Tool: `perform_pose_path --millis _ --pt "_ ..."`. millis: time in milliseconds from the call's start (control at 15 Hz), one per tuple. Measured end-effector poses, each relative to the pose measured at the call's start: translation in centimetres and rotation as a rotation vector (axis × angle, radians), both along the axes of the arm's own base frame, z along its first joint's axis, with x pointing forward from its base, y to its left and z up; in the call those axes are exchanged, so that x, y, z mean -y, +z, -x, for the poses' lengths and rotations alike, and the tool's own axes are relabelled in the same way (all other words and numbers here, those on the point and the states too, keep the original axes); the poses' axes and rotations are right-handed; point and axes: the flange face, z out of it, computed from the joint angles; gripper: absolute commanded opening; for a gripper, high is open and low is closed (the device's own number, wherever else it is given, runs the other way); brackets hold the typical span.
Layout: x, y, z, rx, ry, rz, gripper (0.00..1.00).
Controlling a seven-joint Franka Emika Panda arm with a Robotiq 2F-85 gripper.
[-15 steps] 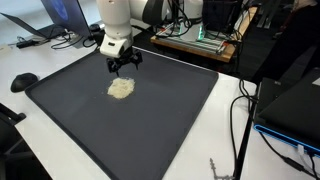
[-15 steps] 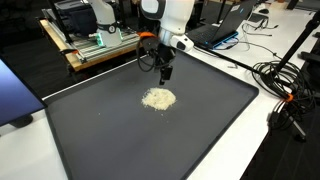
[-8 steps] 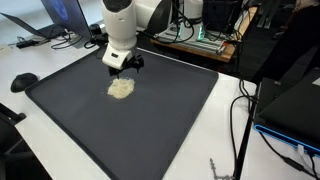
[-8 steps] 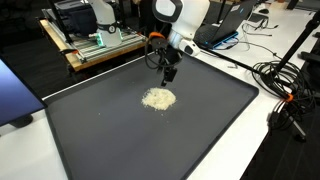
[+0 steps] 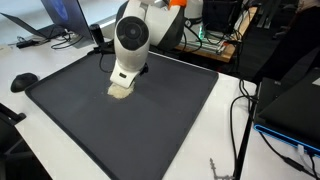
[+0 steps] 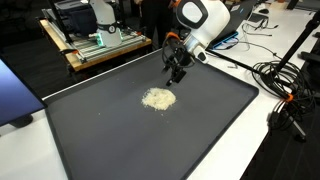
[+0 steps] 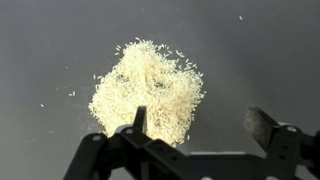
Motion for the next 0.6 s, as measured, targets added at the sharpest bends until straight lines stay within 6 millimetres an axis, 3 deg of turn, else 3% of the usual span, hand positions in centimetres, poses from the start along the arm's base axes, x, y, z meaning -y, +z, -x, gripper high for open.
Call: perform_pose_path --millis 400,600 --pt "-2.3 -2.5 -3.4 -0.036 0.035 0.106 1.00" --pt "-1.8 -2.3 -5.5 0.007 0.021 0.100 1.00"
